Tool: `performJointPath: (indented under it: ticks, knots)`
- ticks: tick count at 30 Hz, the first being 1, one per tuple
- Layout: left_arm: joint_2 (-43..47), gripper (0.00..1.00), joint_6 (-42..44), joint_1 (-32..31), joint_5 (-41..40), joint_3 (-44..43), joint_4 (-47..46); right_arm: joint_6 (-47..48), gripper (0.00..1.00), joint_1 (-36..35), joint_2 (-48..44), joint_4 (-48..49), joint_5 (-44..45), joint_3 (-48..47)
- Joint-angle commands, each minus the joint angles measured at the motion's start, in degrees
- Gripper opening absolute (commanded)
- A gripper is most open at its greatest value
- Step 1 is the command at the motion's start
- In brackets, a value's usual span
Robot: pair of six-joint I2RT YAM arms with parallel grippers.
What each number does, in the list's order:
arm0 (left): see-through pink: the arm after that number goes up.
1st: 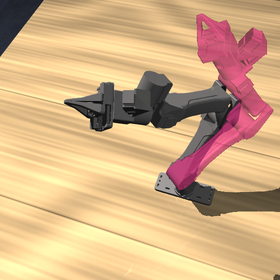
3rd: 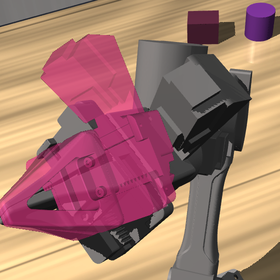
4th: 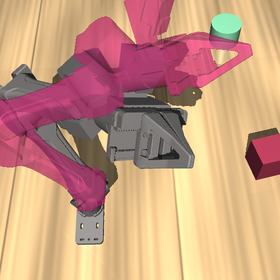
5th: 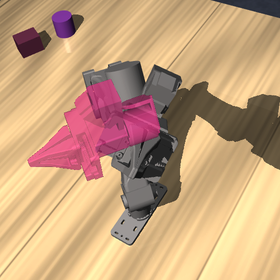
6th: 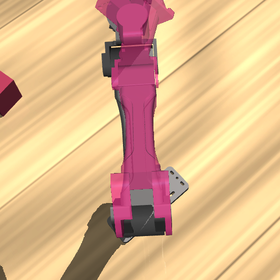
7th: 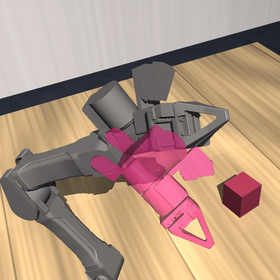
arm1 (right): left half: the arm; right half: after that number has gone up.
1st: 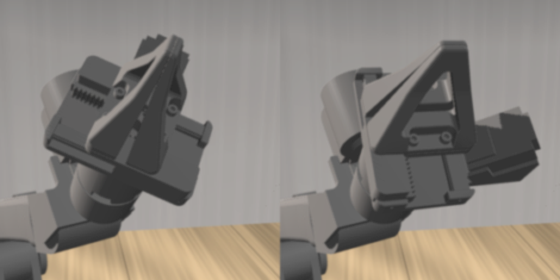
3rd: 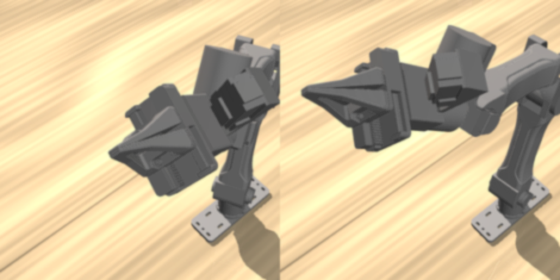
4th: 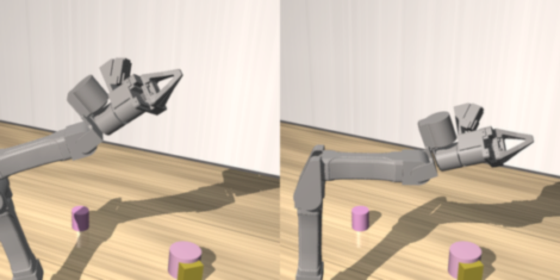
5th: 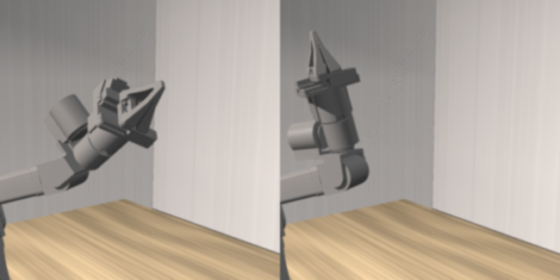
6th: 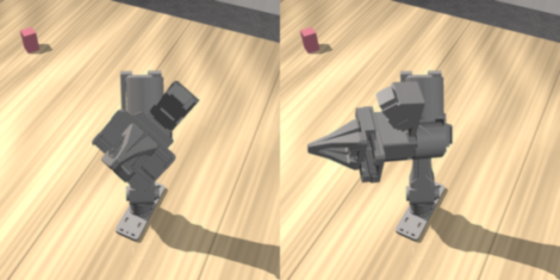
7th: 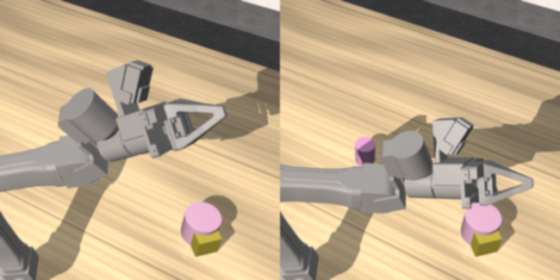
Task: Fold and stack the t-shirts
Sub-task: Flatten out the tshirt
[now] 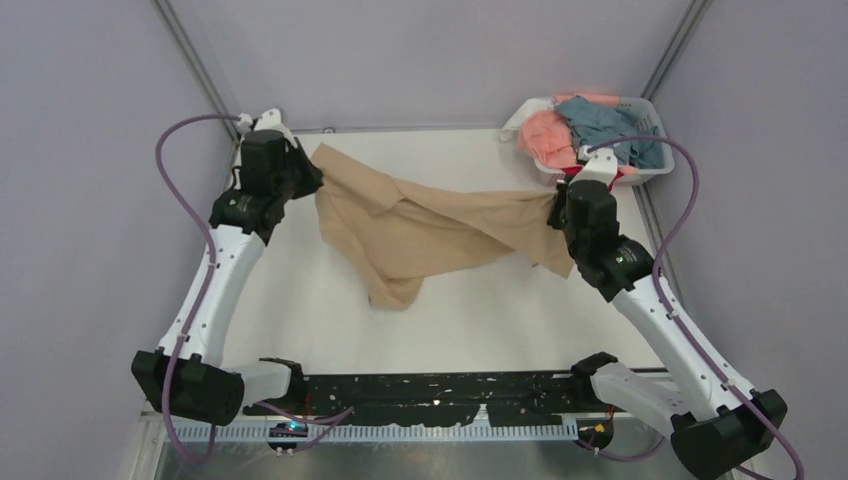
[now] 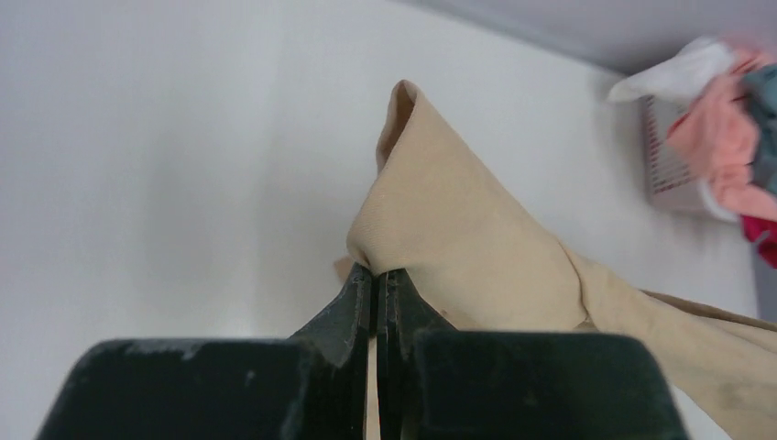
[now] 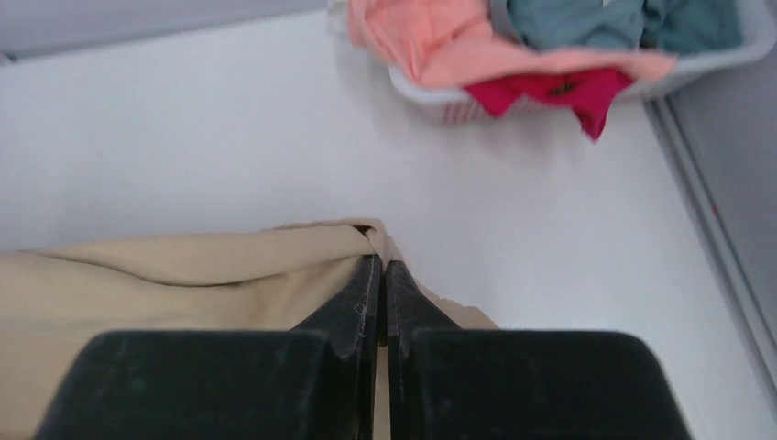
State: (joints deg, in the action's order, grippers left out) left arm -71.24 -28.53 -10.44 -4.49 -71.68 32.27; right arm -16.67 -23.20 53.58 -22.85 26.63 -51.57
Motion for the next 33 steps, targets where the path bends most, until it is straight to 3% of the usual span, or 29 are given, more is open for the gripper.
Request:
performJointPath:
  ticks: [1,6,9,14,18,19,20,21,22,26,33]
  knots:
    - [1.1,0.0,6.1,0.5,1.6,-15.2,-4.7,11.0,0.06,1.4,4.1,9.3,3.4,-14.0]
    - [-2.2,0.0,9.8,0.5,-1.6,-28.5,-2.5,19.6,0.06,2.1,10.3,11.7,1.1,-27.2]
    - [-0.2,0.0,11.0,0.5,-2.9,-26.0,-1.4,21.8,0.06,2.4,11.5,11.3,1.2,-27.7]
    - [11.9,0.0,6.1,0.5,-5.1,-1.2,-8.3,17.6,0.06,2.4,2.6,9.4,-3.1,-13.9]
    - [21.3,0.0,-6.5,0.4,-1.0,20.7,-8.5,3.7,0.11,2.4,-4.5,0.5,-8.3,-0.2]
    - [23.6,0.04,-8.5,0.4,-0.1,25.6,-8.4,0.0,0.27,2.4,-5.8,-1.5,-10.7,4.0]
    - [25.6,0.37,-11.1,0.4,-0.4,29.6,-8.0,-1.3,0.38,2.4,-6.0,-2.5,-12.3,7.0]
    - [27.5,0.83,-12.8,0.4,-0.7,33.2,-7.6,-2.4,0.55,2.4,-5.8,-5.1,-12.6,8.0]
    - [28.9,0.98,-13.4,0.4,-0.4,35.4,-6.1,-2.5,0.62,2.3,-5.4,-6.6,-11.2,8.8]
    - [32.7,1.0,-14.1,0.4,-2.2,36.4,3.5,-7.7,0.98,2.4,-2.9,-16.8,0.4,6.8]
    - [31.6,1.0,-13.4,0.4,-0.6,35.1,13.2,-15.1,0.95,2.3,-10.7,-17.8,2.2,11.3]
